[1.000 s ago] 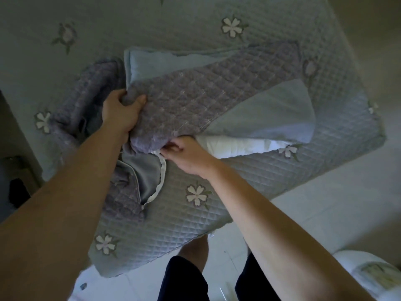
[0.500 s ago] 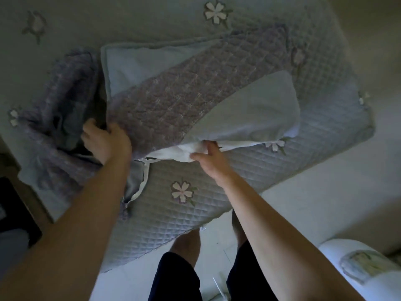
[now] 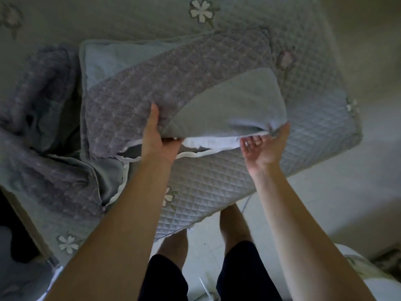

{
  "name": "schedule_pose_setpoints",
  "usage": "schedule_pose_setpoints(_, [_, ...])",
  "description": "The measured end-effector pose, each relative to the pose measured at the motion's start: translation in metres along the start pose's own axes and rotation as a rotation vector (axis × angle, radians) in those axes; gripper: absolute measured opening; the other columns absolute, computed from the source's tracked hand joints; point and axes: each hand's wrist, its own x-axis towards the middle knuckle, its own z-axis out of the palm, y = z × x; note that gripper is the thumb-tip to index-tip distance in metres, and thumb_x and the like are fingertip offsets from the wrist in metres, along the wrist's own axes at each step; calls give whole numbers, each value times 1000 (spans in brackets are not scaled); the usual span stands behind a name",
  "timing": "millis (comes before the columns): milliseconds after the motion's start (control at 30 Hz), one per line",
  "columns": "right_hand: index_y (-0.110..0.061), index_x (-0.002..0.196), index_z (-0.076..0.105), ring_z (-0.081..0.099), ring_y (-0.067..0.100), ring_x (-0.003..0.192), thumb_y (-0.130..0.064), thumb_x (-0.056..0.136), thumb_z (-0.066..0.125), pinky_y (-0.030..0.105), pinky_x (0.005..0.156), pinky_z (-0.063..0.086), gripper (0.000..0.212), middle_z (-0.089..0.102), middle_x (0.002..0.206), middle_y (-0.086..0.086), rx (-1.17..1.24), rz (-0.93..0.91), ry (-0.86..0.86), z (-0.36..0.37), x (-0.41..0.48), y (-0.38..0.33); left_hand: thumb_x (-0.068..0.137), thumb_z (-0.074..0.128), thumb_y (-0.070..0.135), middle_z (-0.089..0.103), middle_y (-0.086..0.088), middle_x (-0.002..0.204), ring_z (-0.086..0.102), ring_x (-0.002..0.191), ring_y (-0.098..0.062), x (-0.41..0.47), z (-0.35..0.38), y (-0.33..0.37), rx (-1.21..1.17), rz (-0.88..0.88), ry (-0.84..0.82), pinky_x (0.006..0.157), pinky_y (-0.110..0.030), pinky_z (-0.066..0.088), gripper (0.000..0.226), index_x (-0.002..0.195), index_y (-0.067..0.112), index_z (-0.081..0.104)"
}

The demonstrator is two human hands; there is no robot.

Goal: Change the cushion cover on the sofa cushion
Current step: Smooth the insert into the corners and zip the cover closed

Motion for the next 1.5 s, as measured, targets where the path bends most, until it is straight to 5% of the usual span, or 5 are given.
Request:
schedule_pose_setpoints(267, [-4,104,66,75,16,79,-29,90,72,27,65,58,29,74,95,8,-22,-262,79,21,-7,-40,94,52,10,68,-20,118,63,112,-38,32,59,32,-158,178,-98,103,-54,45,29,119,3,66])
schedule_pose_setpoints(600, [-20,77,56,54,18,66,-72,73,64,33,73,50,53,53,71,2,-133,43,-36,-19,26,-42,92,44,20,69,-4,101,62,105,-31,15,11,-6,-21,82,278,78,-39,49,23,90,14,66])
schedule_pose_setpoints(800, [-14,94,64,54,12,47,-38,81,79,24,45,43,32,63,63,1,-308,-71,-44,-15,37,-56,56,80,68,60,-12,129,57,117,-37,-16,25,-81,55,-191,69,100,-59,44,92,132,22,55])
schedule_pose_setpoints(1167, [-12,98,65,73,18,78,-31,93,67,25,63,58,20,72,92,8,-568,-95,-5,-59,37,-56,85,65,3,72,-11,100,64,100,-31,16,75,-99,19,-103,57,90,-49,52,20,104,8,70])
schedule_pose_setpoints(1500, [-21,80,68,67,13,66,-31,91,70,32,67,59,15,70,73,-1,-801,-137,51,-75,47,-43,87,64,53,62,-5,123,61,107,-22,1,47,-175,890,-229,-13,96,-42,51,63,130,8,53])
